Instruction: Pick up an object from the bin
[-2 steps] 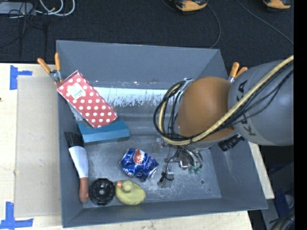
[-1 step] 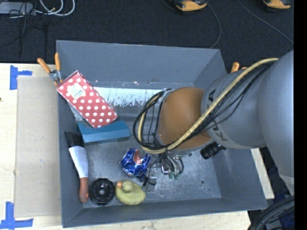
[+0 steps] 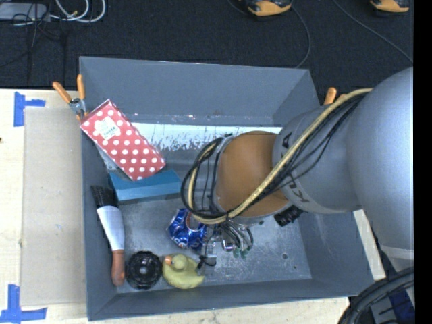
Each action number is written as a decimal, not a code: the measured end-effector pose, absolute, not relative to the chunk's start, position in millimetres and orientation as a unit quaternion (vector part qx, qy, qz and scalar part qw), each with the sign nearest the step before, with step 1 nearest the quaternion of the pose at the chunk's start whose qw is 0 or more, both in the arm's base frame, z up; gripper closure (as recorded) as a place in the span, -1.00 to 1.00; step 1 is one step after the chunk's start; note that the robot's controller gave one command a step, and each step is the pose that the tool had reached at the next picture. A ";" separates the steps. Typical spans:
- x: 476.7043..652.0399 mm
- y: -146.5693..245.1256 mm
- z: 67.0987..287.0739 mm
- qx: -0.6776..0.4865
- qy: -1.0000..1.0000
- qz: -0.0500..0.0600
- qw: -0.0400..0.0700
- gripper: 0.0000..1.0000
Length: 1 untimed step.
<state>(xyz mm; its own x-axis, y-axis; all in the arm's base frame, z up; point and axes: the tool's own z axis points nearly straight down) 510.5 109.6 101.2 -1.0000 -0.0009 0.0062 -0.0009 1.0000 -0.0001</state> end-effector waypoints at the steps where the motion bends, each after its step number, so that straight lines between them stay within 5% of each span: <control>1: 516.1 76.7 79.5 -0.025 -1.000 -0.001 0.000 -1.00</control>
Offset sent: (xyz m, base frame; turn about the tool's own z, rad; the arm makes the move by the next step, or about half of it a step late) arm 0.0208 -0.0462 -0.0296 -0.0710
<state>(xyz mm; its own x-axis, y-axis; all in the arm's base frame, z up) 516.1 76.7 79.5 -0.9987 0.0501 0.0001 0.0501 0.9987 0.0021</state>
